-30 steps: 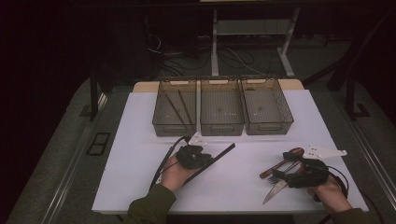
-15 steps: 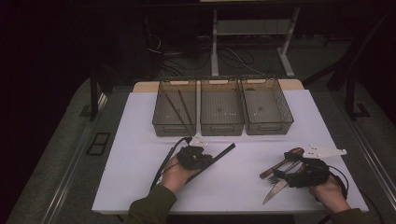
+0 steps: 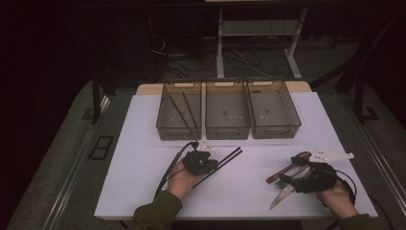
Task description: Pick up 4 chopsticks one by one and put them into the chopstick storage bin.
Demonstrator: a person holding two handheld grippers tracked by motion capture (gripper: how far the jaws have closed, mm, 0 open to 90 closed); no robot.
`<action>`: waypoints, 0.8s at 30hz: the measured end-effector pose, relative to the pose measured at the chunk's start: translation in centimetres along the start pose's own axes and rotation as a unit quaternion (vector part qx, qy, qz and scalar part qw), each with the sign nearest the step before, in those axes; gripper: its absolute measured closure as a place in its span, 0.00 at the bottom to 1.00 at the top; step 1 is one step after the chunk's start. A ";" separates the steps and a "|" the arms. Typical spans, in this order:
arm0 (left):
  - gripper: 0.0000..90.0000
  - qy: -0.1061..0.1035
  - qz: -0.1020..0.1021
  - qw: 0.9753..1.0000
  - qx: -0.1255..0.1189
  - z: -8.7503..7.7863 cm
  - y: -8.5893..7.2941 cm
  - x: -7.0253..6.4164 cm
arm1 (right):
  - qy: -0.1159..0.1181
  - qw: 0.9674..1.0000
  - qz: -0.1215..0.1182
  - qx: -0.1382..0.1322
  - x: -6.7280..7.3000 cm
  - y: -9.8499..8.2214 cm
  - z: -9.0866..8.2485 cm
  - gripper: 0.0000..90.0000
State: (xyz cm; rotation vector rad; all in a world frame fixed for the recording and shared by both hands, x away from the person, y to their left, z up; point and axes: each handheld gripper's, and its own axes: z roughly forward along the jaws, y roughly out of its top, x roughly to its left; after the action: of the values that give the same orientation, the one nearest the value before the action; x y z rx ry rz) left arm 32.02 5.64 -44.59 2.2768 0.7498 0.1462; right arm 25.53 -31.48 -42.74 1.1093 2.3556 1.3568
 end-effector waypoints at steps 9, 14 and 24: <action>0.94 0.004 -0.001 1.000 -0.005 -0.1 0.1 -0.1 | 0.000 1.000 0.000 0.008 0.1 0.0 0.2 0.14; 0.94 -0.004 -0.006 1.000 -0.012 -0.6 0.1 0.0 | -0.001 1.000 0.006 0.010 0.0 0.0 0.4 0.14; 0.94 -0.014 -0.010 0.999 -0.031 -1.2 0.5 -0.2 | 0.000 1.000 0.010 0.010 -0.3 -0.1 0.6 0.14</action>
State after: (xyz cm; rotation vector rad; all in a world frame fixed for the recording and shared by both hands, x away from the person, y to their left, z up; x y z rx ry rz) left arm 31.73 6.02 -43.34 2.2079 0.7449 0.1265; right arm 25.98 -31.31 -43.18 1.1417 2.3695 1.3422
